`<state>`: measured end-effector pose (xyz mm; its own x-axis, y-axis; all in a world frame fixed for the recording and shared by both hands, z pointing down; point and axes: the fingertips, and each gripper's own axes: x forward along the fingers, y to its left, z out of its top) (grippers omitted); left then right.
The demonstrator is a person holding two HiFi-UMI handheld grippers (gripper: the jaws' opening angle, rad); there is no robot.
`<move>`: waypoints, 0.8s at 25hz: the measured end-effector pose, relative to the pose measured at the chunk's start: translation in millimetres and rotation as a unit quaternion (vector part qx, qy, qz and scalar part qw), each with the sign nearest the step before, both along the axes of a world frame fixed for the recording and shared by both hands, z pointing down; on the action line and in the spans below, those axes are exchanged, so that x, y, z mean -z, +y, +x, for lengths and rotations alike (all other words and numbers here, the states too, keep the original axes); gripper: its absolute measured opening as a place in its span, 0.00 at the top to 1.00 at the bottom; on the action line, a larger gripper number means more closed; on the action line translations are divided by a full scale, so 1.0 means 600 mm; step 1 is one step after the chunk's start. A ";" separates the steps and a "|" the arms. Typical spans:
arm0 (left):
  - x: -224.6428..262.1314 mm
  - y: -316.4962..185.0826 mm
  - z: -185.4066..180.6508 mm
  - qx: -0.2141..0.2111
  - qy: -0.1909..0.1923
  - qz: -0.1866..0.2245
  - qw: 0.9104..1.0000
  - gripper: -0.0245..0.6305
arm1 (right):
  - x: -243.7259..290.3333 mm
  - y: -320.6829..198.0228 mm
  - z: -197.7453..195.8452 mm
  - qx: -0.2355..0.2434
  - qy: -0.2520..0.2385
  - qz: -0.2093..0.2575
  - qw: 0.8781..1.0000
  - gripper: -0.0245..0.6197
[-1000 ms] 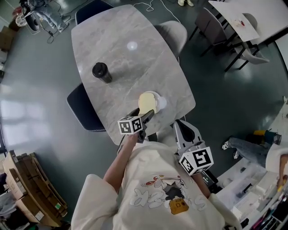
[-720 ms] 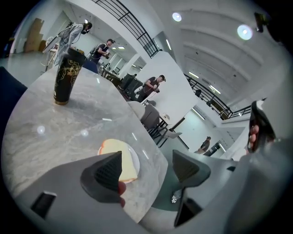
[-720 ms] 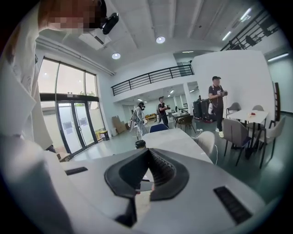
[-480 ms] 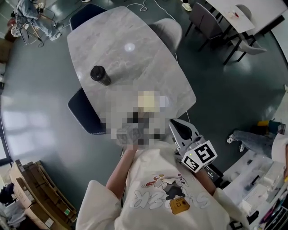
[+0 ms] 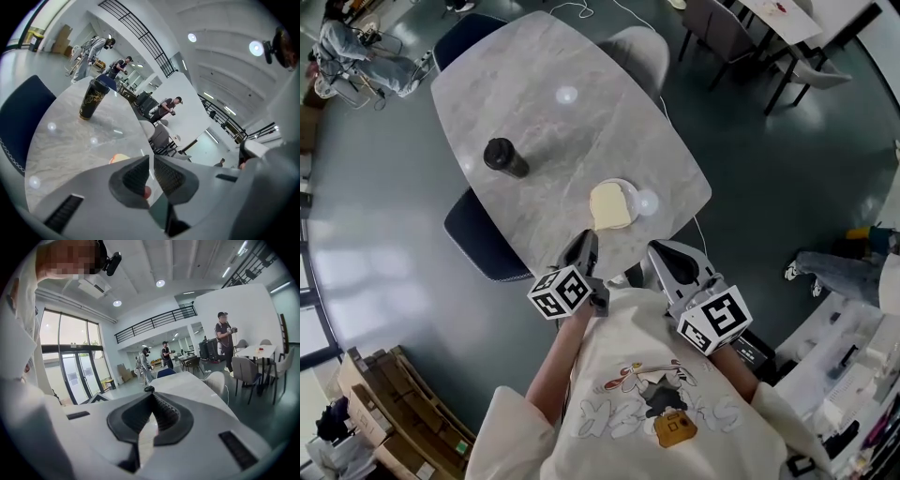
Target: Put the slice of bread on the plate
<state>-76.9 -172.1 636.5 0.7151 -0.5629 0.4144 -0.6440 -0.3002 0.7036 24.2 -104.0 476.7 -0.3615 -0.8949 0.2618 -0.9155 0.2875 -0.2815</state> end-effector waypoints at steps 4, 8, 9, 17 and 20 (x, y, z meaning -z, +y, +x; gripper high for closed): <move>0.047 0.012 -0.006 0.008 -0.003 -0.017 1.000 0.90 | 0.003 -0.002 0.002 -0.007 0.010 0.004 1.000 0.95; 0.117 0.038 0.007 0.010 0.041 -0.028 0.999 0.90 | 0.002 -0.005 0.004 -0.013 0.032 0.010 0.999 0.95; 0.134 0.046 0.010 0.010 0.063 -0.033 0.997 0.90 | 0.001 -0.006 0.002 -0.015 0.033 0.009 0.999 0.95; 0.208 0.061 0.031 -0.021 0.085 0.012 0.996 0.90 | -0.013 -0.008 0.006 -0.026 0.037 -0.001 0.999 0.95; 0.209 0.056 0.031 -0.023 0.085 0.023 0.996 0.90 | -0.019 -0.019 0.000 -0.018 0.039 -0.001 0.999 0.95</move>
<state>-58.0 -138.5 510.9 0.7979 -0.5440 0.2596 -0.5014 -0.3599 0.7868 23.9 -115.5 487.9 -0.3070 -0.9067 0.2893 -0.9447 0.2533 -0.2085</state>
